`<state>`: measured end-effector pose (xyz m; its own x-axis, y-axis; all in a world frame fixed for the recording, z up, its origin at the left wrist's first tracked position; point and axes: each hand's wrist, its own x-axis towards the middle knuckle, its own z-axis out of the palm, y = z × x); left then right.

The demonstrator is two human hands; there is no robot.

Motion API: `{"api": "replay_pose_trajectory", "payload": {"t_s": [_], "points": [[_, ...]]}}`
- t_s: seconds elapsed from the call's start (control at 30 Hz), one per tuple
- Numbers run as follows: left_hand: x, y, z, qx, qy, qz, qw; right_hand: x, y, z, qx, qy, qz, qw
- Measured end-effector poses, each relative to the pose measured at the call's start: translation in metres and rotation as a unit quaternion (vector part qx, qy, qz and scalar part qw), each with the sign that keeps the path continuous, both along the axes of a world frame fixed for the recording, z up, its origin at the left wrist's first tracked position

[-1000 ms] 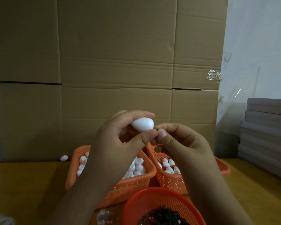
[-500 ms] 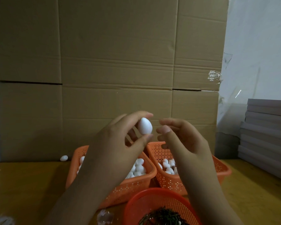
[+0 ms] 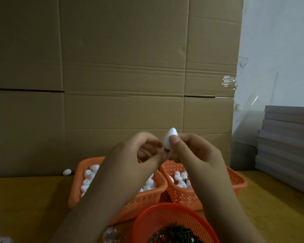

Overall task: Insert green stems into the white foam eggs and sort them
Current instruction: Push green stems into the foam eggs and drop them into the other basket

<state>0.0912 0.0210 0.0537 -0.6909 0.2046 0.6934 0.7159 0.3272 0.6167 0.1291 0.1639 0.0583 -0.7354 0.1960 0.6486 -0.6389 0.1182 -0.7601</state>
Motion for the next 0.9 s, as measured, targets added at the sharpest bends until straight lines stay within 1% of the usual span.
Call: {"api": "replay_pose_trajectory", "payload": {"t_s": [0.13, 0.27, 0.33, 0.47, 0.53, 0.67, 0.77, 0.9], "points": [[0.001, 0.001, 0.002, 0.024, -0.067, -0.080, 0.994, -0.001, -0.001, -0.001, 0.005, -0.007, -0.005, 1.000], [0.003, 0.000, 0.005, 0.045, -0.107, -0.125, 0.985, 0.000, 0.000, 0.000, 0.002, -0.015, 0.013, 1.000], [0.003, 0.000, 0.004, 0.055, -0.118, -0.127, 0.983, 0.000, 0.002, 0.001, 0.010, -0.022, 0.020, 1.000], [0.005, 0.000, 0.005, 0.051, -0.152, -0.115, 0.980, 0.001, 0.006, 0.003, 0.069, -0.012, 0.003, 0.998], [0.006, 0.001, 0.005, 0.047, -0.160, -0.117, 0.979, 0.000, 0.009, 0.003, 0.077, -0.012, -0.001, 0.997], [0.006, 0.003, 0.004, 0.042, -0.154, -0.099, 0.982, 0.001, 0.010, 0.004, 0.093, -0.010, -0.011, 0.996], [0.005, 0.000, 0.005, 0.055, -0.167, -0.109, 0.978, 0.001, 0.012, 0.005, 0.109, -0.002, -0.029, 0.994], [0.004, -0.001, 0.005, 0.047, -0.143, -0.111, 0.982, 0.000, 0.013, 0.004, 0.112, 0.000, -0.040, 0.993]]}}
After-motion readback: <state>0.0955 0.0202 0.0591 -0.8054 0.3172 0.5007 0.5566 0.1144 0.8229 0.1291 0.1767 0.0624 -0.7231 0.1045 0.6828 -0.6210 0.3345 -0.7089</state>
